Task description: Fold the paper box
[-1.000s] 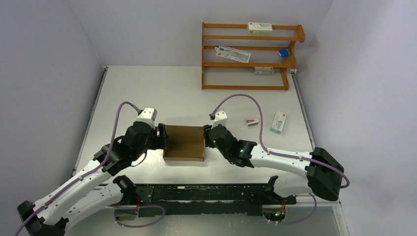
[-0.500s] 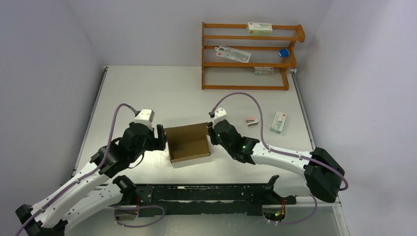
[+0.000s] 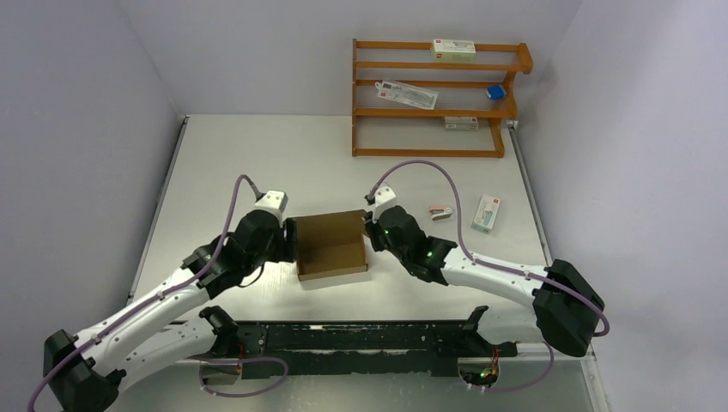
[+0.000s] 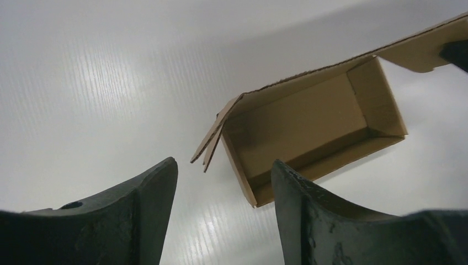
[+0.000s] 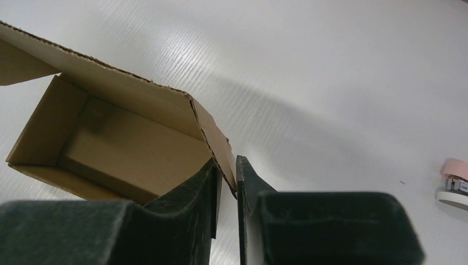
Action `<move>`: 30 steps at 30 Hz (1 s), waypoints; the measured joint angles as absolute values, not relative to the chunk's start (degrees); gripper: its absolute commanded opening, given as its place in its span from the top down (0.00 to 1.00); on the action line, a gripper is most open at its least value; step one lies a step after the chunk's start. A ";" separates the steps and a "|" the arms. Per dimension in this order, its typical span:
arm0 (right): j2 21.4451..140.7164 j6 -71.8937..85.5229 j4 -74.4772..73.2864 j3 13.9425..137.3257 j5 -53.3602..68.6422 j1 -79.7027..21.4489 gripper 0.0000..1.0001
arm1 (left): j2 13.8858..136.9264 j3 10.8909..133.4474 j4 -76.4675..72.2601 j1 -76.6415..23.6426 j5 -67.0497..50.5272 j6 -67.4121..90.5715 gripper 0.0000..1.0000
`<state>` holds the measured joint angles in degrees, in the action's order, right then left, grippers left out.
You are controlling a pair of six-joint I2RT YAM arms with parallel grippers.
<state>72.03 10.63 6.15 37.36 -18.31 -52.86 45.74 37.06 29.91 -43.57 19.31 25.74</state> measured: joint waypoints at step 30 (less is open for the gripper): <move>69.91 6.72 7.70 35.42 -12.01 -49.65 0.87 | 52.58 39.57 24.45 -31.79 13.37 12.25 0.41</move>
<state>69.91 6.72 7.70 35.42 -12.01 -49.65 52.58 39.57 24.45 -31.79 13.37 12.25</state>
